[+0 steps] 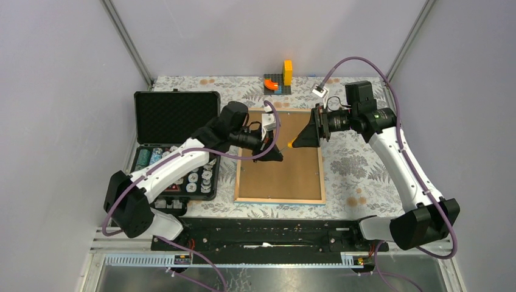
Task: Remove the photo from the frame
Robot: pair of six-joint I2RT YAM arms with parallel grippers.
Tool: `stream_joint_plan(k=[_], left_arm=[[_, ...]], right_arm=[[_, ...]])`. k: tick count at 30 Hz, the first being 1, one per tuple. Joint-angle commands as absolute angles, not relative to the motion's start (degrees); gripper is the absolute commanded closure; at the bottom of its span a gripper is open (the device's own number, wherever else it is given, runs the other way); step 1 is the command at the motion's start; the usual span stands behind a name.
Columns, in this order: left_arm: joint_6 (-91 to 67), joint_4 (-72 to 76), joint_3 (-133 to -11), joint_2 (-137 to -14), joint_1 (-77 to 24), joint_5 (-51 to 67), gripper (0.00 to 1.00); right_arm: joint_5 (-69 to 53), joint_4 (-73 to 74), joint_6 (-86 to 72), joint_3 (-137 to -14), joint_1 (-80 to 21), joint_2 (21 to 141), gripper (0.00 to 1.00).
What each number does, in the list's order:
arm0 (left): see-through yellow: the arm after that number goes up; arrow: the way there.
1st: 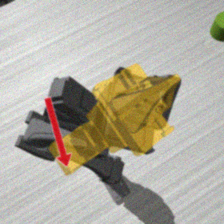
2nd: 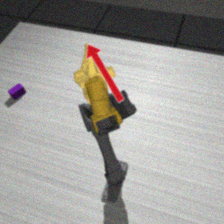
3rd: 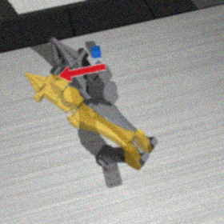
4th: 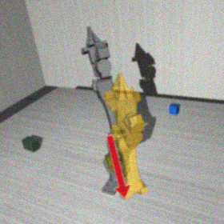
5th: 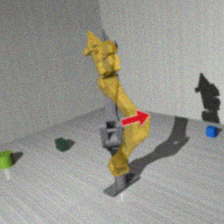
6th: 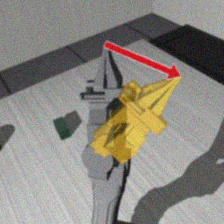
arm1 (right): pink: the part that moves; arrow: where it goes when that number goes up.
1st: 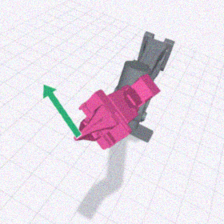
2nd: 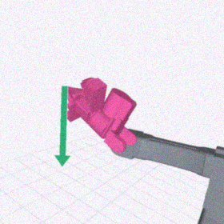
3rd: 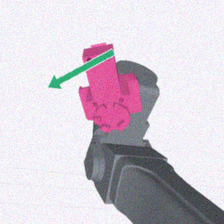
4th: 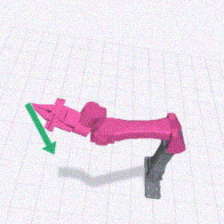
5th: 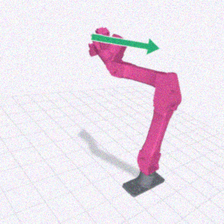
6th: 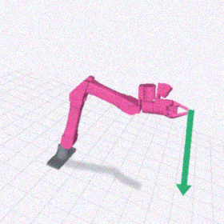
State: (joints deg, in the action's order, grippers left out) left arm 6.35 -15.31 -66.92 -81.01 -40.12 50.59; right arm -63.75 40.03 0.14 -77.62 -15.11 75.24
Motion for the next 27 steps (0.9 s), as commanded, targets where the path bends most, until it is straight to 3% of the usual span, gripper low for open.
stream_joint_plan(k=[1, 4, 8, 21, 27], left_arm=[[6.0, -12.1, -68.0, -82.2, -41.1, 52.6, 1.0], [5.8, -12.1, -68.5, -83.1, -41.2, 53.6, 1.0], [5.7, -12.0, -68.5, -83.4, -41.3, 53.3, 1.0], [5.4, -12.1, -69.1, -84.2, -41.7, 53.7, 1.0], [4.6, -12.1, -69.1, -85.1, -41.7, 55.6, 1.0]], right_arm=[[-65.4, 43.3, 1.8, -79.6, -16.1, 74.7, 0.13], [-65.5, 43.7, 2.3, -79.3, -16.6, 74.6, 0.18], [-64.9, 45.9, 4.3, -79.4, -17.2, 74.9, 0.34], [-62.8, 52.2, 9.6, -81.0, -18.8, 77.6, 0.58], [-62.8, 53.0, 10.9, -81.1, -19.1, 77.2, 0.63]])
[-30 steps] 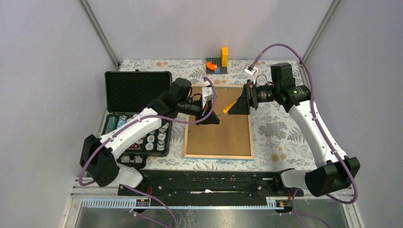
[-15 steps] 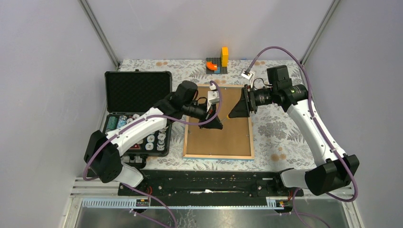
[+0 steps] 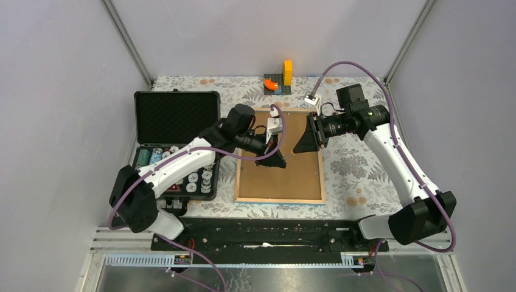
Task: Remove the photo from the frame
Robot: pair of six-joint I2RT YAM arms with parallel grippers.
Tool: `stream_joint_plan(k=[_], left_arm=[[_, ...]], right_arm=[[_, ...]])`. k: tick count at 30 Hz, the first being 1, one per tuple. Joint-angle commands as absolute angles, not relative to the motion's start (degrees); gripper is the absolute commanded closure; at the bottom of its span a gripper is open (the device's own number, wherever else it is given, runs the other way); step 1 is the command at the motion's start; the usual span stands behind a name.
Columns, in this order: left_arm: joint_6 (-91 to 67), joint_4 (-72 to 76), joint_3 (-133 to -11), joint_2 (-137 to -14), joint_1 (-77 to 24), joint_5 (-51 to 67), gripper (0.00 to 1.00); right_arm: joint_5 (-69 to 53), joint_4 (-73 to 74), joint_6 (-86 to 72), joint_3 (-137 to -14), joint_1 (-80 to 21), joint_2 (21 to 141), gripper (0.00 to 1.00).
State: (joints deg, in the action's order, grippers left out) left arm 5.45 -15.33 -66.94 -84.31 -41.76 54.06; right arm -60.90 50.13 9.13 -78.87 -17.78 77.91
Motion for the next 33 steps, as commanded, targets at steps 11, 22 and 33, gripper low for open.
stream_joint_plan(k=[11, 22, 33], left_arm=[[3.6, -12.5, -69.9, -86.3, -41.7, 58.1, 1.0], [5.2, -17.9, -71.5, -85.9, -39.0, 54.6, 0.42], [15.3, -27.1, -70.5, -81.6, -35.2, 29.2, 0.01]], right_arm=[[-62.7, 55.6, 13.5, -81.7, -19.2, 77.3, 0.82], [-55.3, 57.1, 14.2, -83.2, -19.2, 77.2, 1.0], [-37.4, 56.0, 15.7, -79.7, -17.8, 76.3, 1.0]])
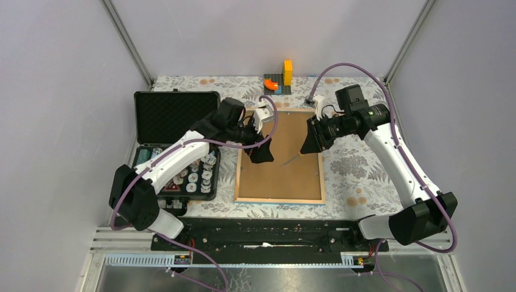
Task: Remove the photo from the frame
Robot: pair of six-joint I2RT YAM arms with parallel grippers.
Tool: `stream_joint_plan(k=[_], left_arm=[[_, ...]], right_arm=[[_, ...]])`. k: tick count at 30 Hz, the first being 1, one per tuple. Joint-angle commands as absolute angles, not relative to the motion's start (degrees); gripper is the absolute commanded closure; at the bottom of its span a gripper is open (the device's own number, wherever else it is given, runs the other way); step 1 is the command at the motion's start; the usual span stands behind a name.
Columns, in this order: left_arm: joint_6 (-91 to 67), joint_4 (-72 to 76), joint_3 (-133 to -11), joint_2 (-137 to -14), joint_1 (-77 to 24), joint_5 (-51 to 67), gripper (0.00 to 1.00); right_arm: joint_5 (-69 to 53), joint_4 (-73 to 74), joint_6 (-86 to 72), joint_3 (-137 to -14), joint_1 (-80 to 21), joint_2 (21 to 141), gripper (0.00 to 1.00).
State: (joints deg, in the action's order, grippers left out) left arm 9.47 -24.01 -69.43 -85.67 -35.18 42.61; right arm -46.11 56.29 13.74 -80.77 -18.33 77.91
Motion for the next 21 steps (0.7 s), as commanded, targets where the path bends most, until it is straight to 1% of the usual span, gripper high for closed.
stream_joint_plan(k=[1, 4, 7, 10, 16, 21], left_arm=[[16.2, -28.2, -70.6, -81.6, -35.2, 26.7, 0.01], [18.7, -31.4, -70.7, -82.1, -35.2, 21.5, 0.01], [20.5, -33.7, -70.3, -82.7, -35.2, 19.7, 0.01], [18.6, -33.3, -69.2, -83.4, -35.2, 17.5, 0.01], [18.6, -34.3, -69.7, -88.0, -34.1, 13.0, 0.01], [18.8, -36.0, -70.9, -91.4, -33.5, 14.4, 0.02]], right_arm=[[-35.2, 55.7, 16.3, -78.8, -17.6, 76.2, 1.0], [-30.6, 54.7, 17.8, -76.0, -17.3, 75.1, 1.0], [-26.8, 51.4, 15.4, -74.3, -17.2, 72.9, 1.0], [-23.5, 49.1, 13.0, -73.9, -16.8, 71.2, 1.0], [-23.6, 52.6, 19.2, -71.7, -16.4, 71.8, 1.0], [-20.0, 54.5, 21.1, -70.4, -16.4, 73.0, 1.0]])
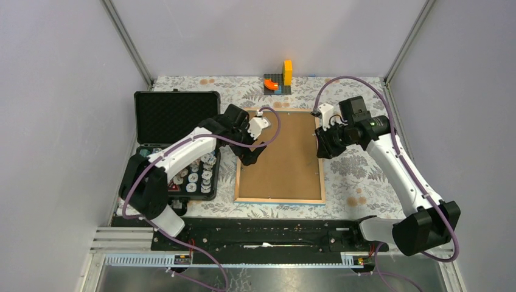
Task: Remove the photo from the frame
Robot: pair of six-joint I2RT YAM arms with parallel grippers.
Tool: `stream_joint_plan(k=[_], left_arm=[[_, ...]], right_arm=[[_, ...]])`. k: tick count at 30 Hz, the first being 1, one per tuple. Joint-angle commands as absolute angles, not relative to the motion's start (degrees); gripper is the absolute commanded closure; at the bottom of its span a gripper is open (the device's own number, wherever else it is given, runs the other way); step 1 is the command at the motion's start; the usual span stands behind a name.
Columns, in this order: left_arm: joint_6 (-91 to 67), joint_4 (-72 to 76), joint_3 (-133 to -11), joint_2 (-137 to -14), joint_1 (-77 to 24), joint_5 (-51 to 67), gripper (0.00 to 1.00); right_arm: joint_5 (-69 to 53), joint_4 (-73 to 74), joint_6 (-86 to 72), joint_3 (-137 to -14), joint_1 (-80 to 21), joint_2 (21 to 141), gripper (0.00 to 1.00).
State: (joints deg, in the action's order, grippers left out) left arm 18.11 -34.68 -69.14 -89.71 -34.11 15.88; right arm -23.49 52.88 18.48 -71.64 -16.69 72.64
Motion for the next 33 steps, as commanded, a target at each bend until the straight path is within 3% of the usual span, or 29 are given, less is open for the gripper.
stream_joint_plan(k=[1, 33], left_arm=[[19.0, -36.0, -70.8, -91.6, -33.5, 14.3, 0.02], [17.7, -36.0, -72.2, -97.0, -33.4, 11.9, 0.05]], right_arm=[[-19.7, 54.3, 21.1, -69.9, -16.4, 72.8, 1.0], [-8.7, 49.4, 19.6, -67.7, -19.6, 77.2, 1.0]])
